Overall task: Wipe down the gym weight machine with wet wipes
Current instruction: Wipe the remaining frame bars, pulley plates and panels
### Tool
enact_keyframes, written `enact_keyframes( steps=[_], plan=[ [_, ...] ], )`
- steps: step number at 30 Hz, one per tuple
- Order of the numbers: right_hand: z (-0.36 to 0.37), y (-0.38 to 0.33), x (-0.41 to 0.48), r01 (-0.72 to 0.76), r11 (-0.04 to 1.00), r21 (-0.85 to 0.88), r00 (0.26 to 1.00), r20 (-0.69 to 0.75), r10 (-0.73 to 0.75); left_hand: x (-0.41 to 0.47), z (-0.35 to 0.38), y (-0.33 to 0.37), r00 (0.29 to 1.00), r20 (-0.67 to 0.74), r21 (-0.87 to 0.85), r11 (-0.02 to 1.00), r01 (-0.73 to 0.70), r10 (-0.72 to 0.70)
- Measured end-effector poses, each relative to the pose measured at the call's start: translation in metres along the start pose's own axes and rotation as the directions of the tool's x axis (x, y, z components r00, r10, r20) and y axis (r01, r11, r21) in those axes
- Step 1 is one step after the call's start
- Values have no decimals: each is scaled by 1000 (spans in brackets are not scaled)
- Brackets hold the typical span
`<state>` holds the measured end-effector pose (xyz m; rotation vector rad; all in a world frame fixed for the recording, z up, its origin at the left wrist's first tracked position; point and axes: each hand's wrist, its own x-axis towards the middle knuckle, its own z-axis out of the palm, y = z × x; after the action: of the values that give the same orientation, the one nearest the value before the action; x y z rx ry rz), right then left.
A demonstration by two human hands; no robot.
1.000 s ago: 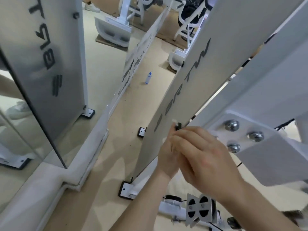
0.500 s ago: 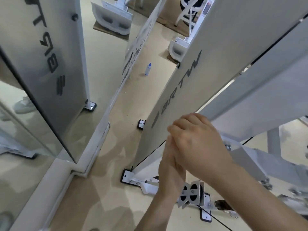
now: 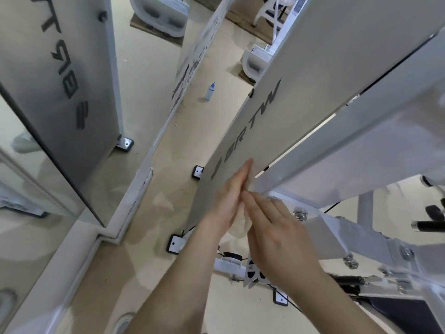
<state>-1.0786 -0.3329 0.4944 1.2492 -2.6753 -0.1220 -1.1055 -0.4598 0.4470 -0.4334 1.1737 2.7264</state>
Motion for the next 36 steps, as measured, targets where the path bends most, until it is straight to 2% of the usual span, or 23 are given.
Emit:
enact_keyframes(
  steps=[3,6,8,9,11,13,14,17,18,19,22,24,26,28,30,31,33,34,35,36],
  plan=[
    [5,-7,14,-54,998,14,998,41,54,-1,-12,3,1000,1,-42,999,-2,2],
    [2,-14,23,-113,986,119,993,56,107,-3,-10,1,999,-40,-70,997,-15,12],
    [-4,-18,32,-239,941,242,970,105,219,-4,-7,1,998,-63,-55,998,-31,27],
    [-4,-20,35,-334,885,324,939,197,282,-3,-6,2,997,-74,-19,999,-39,38],
    [-1,-22,37,-495,735,464,865,345,365,3,-7,7,989,-121,106,991,-77,90],
    [4,-26,40,-575,611,544,818,389,424,14,-10,13,967,-189,276,954,-116,173],
    [7,-28,43,-619,509,598,784,442,435,20,-11,16,957,-210,351,929,-115,198],
    [15,-31,52,-704,-9,711,672,669,317,34,-14,17,953,-220,416,904,-100,206],
    [17,-33,55,-683,-101,724,669,675,313,35,-14,15,958,-208,418,903,-97,199],
    [20,-34,57,-650,-121,751,681,645,347,33,-13,12,966,-179,424,900,-97,189],
    [24,-44,61,-578,-23,816,722,523,453,21,-11,8,999,-32,507,862,-14,35],
    [26,-46,55,-549,-13,836,734,490,470,18,-6,12,997,26,561,826,50,-78],
    [23,-43,50,-540,33,841,744,459,486,19,9,29,997,40,549,835,33,-66],
    [13,-42,50,-490,106,865,790,389,474,18,28,52,995,93,525,848,-73,29],
    [0,-43,48,-421,269,866,850,274,451,8,50,72,970,196,524,821,-225,141],
    [-3,-42,44,-401,382,833,873,220,436,0,60,79,951,240,524,798,-296,195],
    [-9,-40,33,-367,641,675,905,100,413,-20,69,89,910,331,523,754,-397,250],
    [-10,-34,26,-339,723,602,919,48,391,-28,72,92,905,348,522,751,-405,246],
    [-15,-30,21,-325,754,570,926,31,376,-33,75,95,906,346,516,757,-400,242],
    [-23,-26,19,-332,740,585,925,49,376,-35,80,101,906,345,508,764,-399,245]
  ],
)
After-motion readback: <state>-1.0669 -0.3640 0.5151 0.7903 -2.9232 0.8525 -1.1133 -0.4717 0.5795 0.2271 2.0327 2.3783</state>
